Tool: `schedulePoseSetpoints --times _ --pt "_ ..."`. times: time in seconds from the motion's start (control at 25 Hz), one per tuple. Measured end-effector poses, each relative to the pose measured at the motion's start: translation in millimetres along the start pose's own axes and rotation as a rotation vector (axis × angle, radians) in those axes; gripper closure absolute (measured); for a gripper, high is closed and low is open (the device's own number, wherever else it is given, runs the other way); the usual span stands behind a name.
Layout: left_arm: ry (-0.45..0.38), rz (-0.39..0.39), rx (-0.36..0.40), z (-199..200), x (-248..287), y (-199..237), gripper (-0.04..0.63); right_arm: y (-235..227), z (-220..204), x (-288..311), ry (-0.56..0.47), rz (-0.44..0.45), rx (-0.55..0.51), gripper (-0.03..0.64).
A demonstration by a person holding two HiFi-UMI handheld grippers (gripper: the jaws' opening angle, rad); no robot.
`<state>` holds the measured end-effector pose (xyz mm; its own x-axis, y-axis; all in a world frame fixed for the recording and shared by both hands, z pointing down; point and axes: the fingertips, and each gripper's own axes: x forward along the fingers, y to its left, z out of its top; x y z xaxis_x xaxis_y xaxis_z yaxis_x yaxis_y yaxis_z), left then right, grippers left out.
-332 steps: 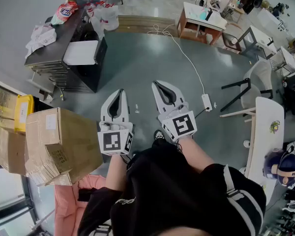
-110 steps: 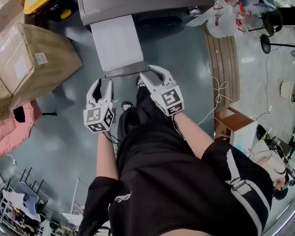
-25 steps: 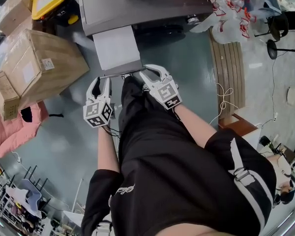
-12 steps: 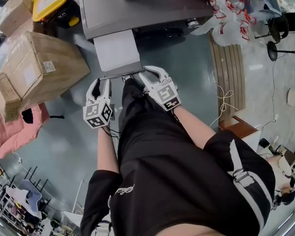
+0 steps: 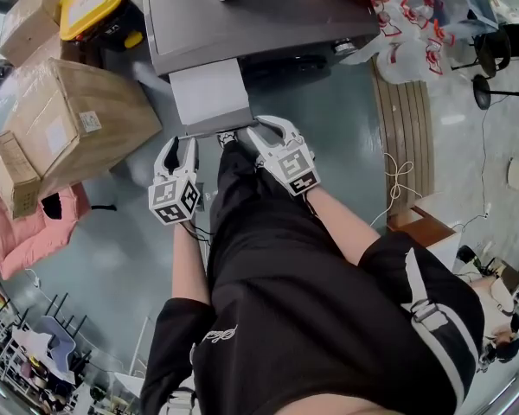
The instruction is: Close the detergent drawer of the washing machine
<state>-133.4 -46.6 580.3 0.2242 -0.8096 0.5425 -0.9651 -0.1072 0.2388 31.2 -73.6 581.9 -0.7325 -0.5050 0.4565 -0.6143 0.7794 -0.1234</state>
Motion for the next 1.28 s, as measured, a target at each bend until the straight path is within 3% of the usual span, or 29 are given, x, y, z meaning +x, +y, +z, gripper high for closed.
schedulePoseSetpoints --times 1.28 --pt "0.012 -0.024 0.008 24.8 28.6 14.5 0.413 -22.5 19.0 25.8 -0.005 -0.045 0.019 0.508"
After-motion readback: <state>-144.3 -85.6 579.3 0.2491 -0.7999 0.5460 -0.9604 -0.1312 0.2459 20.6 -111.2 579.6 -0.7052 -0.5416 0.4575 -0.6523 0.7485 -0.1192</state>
